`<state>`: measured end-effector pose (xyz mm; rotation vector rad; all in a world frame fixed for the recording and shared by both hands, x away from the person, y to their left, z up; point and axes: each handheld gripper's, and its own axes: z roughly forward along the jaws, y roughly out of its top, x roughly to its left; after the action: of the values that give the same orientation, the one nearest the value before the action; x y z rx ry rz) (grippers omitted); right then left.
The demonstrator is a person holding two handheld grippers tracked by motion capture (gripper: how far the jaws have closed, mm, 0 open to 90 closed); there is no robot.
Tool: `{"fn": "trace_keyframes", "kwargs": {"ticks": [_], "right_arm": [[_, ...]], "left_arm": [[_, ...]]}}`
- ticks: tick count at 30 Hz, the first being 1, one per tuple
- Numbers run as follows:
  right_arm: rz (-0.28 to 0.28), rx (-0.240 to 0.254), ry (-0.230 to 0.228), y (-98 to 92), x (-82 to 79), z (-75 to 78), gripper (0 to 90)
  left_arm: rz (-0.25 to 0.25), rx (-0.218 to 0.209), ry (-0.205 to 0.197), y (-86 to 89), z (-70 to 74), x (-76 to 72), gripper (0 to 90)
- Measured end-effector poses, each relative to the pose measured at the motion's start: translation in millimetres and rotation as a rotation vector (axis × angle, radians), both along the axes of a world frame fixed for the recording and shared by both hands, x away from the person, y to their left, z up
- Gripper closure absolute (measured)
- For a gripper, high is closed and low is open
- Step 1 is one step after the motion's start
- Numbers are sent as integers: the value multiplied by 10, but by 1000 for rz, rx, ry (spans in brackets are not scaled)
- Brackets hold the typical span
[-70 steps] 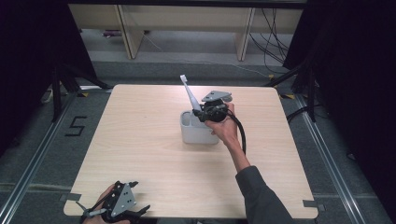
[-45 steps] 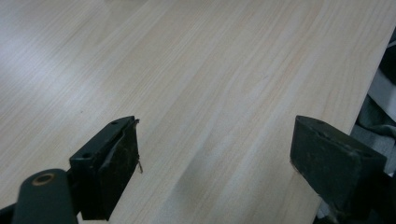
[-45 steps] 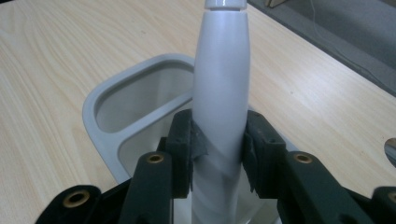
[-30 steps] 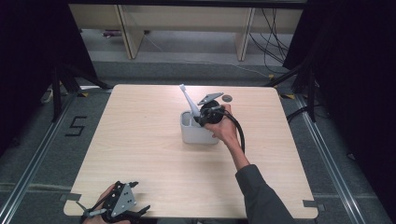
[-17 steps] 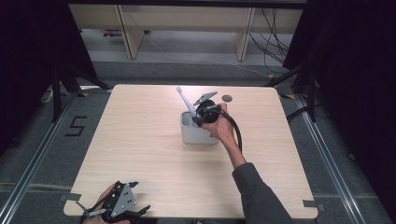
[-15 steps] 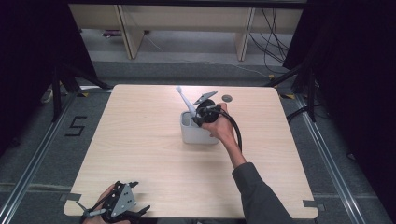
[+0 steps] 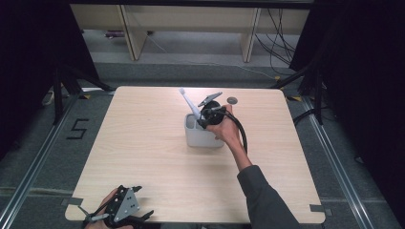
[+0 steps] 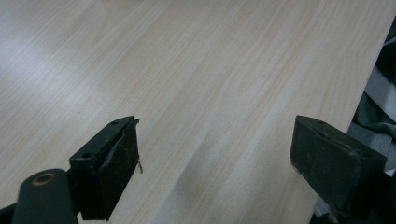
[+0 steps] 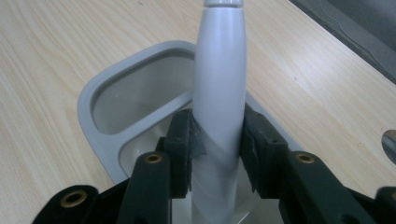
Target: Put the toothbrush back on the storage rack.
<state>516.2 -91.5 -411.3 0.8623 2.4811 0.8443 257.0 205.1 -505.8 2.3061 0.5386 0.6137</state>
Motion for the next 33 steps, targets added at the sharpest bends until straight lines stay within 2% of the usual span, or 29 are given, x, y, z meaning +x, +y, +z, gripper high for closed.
{"fn": "trace_keyframes", "kwargs": {"ticks": [2, 4, 5, 6, 8, 9, 10, 12, 13, 14, 15, 16, 17, 19, 20, 21, 22, 24, 25, 26, 33], "right_arm": [[-7, 9, 24, -11, -10, 18, 631], [3, 2, 1, -39, 4, 19, 638], [-14, 17, 15, -43, -9, 22, 637], [-2, 12, 20, -58, -12, 35, 632], [8, -2, 7, -83, -8, 44, 627], [-11, 23, 18, -77, -21, 53, 624], [-10, 11, 7, -92, -22, 64, 624], [-21, 23, 16, -92, -37, 73, 620], [-12, 36, 3, -89, -38, 73, 620], [-5, 22, 1, -105, -38, 91, 619], [-18, 54, 2, -89, -48, 83, 618], [-21, 57, 28, -95, -59, 103, 614], [-14, 51, 5, -105, -51, 105, 612], [-17, 62, 3, -115, -61, 125, 611], [-11, 68, 4, -127, -66, 134, 610], [-16, 77, -7, -131, -72, 137, 609], [-9, 72, -8, -146, -75, 159, 606], [-16, 97, -5, -165, -100, 188, 601], [0, 100, -27, -184, -96, 201, 599], [-7, 100, -17, -199, -113, 224, 596], [-26, 125, -40, -311, -155, 284, 566]], "left_arm": [[-6, 6, -3, 2, 3, 2, 150], [-3, 8, -6, 2, 3, 5, 150], [-11, 11, 6, 6, 9, 7, 150], [-12, 3, 7, 3, 6, 4, 150], [-12, 6, 6, 4, 7, 6, 149], [-12, 7, 6, 5, 7, 7, 149], [-11, 7, 6, 5, 7, 7, 149], [-13, 6, 7, 3, 6, 6, 149], [-8, 4, 0, 1, 1, 6, 149], [-11, 13, 5, 5, 7, 9, 149], [-13, 5, 8, 4, 2, 9, 150], [-13, 9, 8, 4, 4, 8, 150], [-12, 9, 6, 3, 6, 6, 149], [-10, 5, 5, 5, 6, 8, 149], [-2, 9, -7, 3, 1, 7, 149], [-3, 10, -5, 3, 2, 6, 150], [-11, 11, 6, 6, 8, 6, 150], [-11, 7, 5, 5, 7, 8, 149], [-12, 8, 5, 5, 6, 8, 149], [-12, 6, 6, 3, 6, 6, 149], [-4, -3, 3, 3, 6, 2, 149]]}}
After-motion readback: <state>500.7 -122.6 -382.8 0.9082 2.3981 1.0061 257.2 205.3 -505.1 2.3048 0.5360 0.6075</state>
